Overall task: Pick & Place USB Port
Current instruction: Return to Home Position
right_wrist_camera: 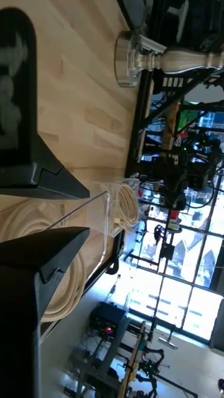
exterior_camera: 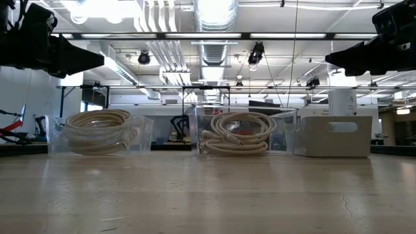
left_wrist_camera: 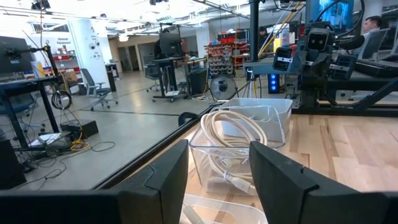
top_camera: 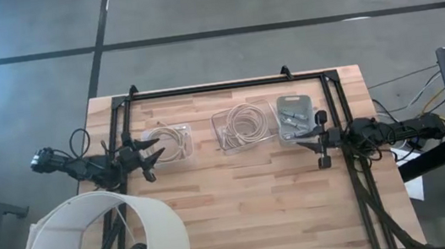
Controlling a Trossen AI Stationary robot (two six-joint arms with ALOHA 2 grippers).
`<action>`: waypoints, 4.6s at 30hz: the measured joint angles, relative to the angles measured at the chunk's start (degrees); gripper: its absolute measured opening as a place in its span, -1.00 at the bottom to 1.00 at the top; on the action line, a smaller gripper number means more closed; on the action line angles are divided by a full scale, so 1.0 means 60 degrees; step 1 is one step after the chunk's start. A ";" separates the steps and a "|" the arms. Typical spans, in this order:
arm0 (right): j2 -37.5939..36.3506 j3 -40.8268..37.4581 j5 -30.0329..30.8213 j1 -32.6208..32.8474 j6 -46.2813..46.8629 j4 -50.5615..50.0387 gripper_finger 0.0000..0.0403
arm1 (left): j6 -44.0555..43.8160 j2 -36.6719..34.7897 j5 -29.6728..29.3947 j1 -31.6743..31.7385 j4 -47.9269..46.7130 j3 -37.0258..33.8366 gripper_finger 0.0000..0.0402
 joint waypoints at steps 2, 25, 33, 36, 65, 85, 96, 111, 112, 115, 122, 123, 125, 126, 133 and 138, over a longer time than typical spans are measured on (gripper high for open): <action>0.0000 0.0000 0.0000 0.0000 0.0000 0.0000 -0.59 | -0.0001 0.0000 0.0000 0.0001 0.0022 0.0000 -0.13; 0.0000 -0.0007 0.0000 -0.0001 0.0000 0.0000 -0.66 | 0.0003 0.0000 0.0000 -0.0003 0.0018 0.0000 -0.13; 0.0000 -0.0007 0.0000 0.0000 0.0000 0.0000 -0.59 | 0.0003 0.0001 0.0000 -0.0001 0.0018 0.0000 -0.13; 0.0000 -0.0007 0.0000 0.0000 0.0004 0.0000 -0.57 | 0.0001 0.0001 0.0000 -0.0001 0.0018 0.0000 -0.13; 0.0000 -0.0007 0.0000 -0.0002 0.0004 -0.0001 -0.58 | 0.0001 0.0004 0.0000 -0.0001 0.0018 0.0000 -0.13; 0.0004 -0.0007 0.0000 -0.0002 0.0004 -0.0001 -0.65 | -0.0001 0.0004 0.0000 0.0001 0.0018 0.0000 -0.13; 0.0004 -0.0007 0.0000 -0.0001 0.0004 -0.0004 -0.61 | 0.0000 0.0004 0.0000 0.0000 0.0018 0.0000 -0.13; 0.0004 -0.0007 0.0000 0.0000 0.0004 -0.0004 -0.60 | 0.0000 0.0002 0.0000 0.0000 0.0018 0.0000 -0.13; 0.0004 -0.0007 0.0000 0.0000 0.0004 0.0000 -0.61 | 0.0002 0.0004 0.0000 0.0001 0.0018 0.0000 -0.13; 0.0002 -0.0007 0.0000 0.0000 0.0004 -0.0002 -0.64 | -0.0001 0.0004 0.0000 -0.0003 0.0018 0.0000 -0.13; 0.0004 -0.0007 0.0000 -0.0001 0.0004 -0.0003 -0.65 | 0.0002 0.0004 -0.0001 -0.0002 0.0018 0.0000 -0.13; 0.0002 -0.0007 0.0000 -0.0001 0.0004 -0.0004 -0.64 | -0.0001 0.0004 0.0000 0.0000 0.0018 0.0000 -0.13; 0.0004 -0.0007 0.0000 -0.0003 0.0004 -0.0001 -0.62 | 0.0000 0.0004 -0.0001 -0.0001 0.0018 0.0000 -0.13; 0.0003 -0.0007 0.0000 0.0000 0.0004 -0.0003 -0.61 | 0.0002 0.0004 -0.0001 -0.0001 0.0018 0.0000 -0.13; 0.0002 -0.0007 0.0000 0.0000 0.0004 -0.0002 -0.56 | 0.0002 0.0002 -0.0002 0.0001 0.0018 0.0000 -0.13; 0.0004 -0.0007 0.0000 -0.0002 0.0004 -0.0002 -0.57 | 0.0003 0.0004 -0.0004 0.0000 0.0018 0.0000 -0.13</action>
